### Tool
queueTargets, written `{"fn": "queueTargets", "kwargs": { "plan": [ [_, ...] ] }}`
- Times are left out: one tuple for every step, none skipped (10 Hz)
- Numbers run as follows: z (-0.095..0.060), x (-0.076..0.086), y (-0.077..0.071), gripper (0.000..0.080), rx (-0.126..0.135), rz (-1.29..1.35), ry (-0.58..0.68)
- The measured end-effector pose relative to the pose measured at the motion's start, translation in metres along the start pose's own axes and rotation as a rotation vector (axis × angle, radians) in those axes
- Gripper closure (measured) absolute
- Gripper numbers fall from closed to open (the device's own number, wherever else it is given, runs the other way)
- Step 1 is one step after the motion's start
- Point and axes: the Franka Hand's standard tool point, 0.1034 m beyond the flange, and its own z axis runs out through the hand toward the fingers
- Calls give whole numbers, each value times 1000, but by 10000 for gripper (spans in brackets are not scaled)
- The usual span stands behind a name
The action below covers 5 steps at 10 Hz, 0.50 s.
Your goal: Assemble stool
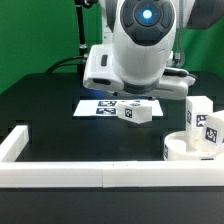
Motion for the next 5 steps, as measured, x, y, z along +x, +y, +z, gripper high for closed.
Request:
{"fn": "queueTargets", "kwargs": {
  "plan": [
    [0,0,0,150,0,0,1],
    [1,1,-4,150,-4,2,29],
    [9,-7,-13,150,-11,8,14],
    [15,-7,-20,150,-16,9,3],
    [19,-6,-22,150,-15,8,-5]
  ]
}}
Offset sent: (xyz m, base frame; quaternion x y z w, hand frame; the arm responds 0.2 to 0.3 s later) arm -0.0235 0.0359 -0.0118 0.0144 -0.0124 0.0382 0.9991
